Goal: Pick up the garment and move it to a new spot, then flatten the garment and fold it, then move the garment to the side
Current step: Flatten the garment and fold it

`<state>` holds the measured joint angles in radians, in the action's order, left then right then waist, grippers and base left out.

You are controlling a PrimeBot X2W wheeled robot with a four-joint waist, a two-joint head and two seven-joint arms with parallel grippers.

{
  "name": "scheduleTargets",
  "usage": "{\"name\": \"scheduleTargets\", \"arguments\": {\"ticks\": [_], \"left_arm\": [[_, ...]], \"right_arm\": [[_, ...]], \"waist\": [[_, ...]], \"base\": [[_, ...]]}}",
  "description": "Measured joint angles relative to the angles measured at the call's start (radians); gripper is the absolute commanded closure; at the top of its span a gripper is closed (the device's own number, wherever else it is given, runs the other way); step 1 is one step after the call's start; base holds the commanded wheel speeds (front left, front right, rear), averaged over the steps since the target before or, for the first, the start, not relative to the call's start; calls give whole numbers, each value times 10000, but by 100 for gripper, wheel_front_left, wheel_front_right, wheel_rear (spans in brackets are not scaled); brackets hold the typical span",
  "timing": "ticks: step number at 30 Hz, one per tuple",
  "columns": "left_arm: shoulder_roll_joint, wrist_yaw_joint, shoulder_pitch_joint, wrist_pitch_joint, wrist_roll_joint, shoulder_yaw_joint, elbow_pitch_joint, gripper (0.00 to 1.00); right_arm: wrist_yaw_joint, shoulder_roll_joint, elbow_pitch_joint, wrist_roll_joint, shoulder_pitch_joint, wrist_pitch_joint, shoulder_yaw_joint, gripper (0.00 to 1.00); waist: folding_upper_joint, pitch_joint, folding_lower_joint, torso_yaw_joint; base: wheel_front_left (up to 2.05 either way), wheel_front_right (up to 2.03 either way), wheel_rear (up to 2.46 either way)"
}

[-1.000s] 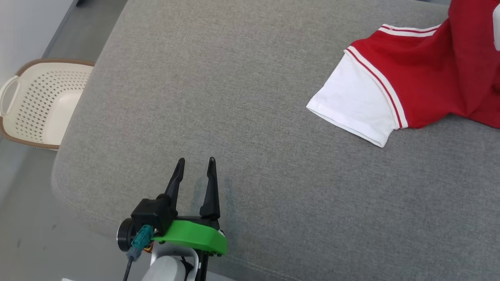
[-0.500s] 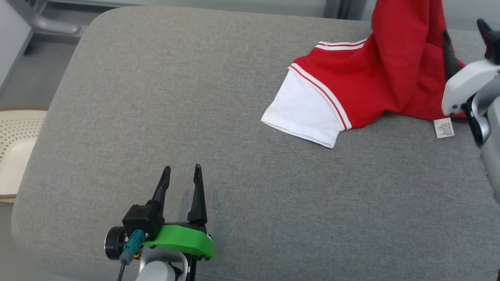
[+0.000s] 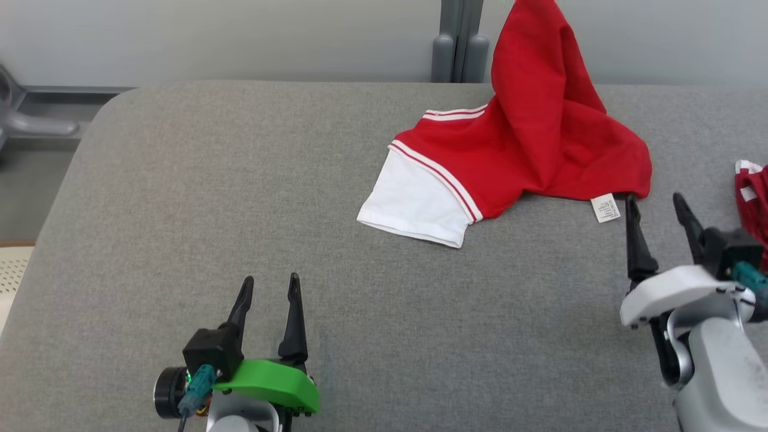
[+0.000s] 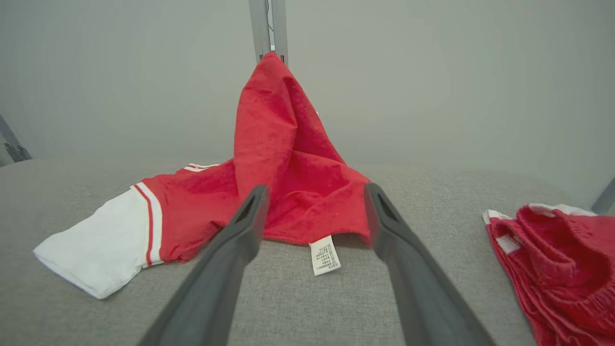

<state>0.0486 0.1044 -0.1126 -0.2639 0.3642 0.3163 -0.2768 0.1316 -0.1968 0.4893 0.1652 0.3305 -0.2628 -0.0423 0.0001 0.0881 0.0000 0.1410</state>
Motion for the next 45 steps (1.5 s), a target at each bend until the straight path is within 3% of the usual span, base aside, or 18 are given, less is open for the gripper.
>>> {"name": "scheduleTargets", "arguments": {"ticks": [5, 11, 20, 37, 42, 45], "left_arm": [[2, -29, 377, 0, 67, -50, -201, 0], [2, -33, 658, 0, 123, -81, -290, 0], [2, -46, 733, 0, 132, -56, -334, 0], [2, -67, 779, 0, 119, -33, -399, 0], [2, -301, 428, 8, -146, 343, -825, 0], [2, -489, -306, 562, 84, 683, -1283, 0]], "right_arm": [[0, 999, -1317, -512, -1563, 2, -495, 0], [0, 1415, -2071, -821, -2568, 4, -493, 0], [0, 1471, -2493, -171, -3103, 134, -65, 0], [0, 1473, -2460, -86, -3163, 163, -46, 0], [0, 1471, -2454, -104, -3171, 196, -52, 0], [0, 1473, -2447, -117, -3176, 240, 13, 0]], "waist": [[0, -498, 0, -106], [0, -959, 0, -191], [0, -1260, 0, -189], [0, -1219, 0, -121], [0, -1150, -1, -93], [0, -1053, 0, -95]], "base": [[0, 0, 0], [0, 0, 0], [0, 0, 0], [0, 0, 0], [0, 0, 0], [0, 0, 0]]}}
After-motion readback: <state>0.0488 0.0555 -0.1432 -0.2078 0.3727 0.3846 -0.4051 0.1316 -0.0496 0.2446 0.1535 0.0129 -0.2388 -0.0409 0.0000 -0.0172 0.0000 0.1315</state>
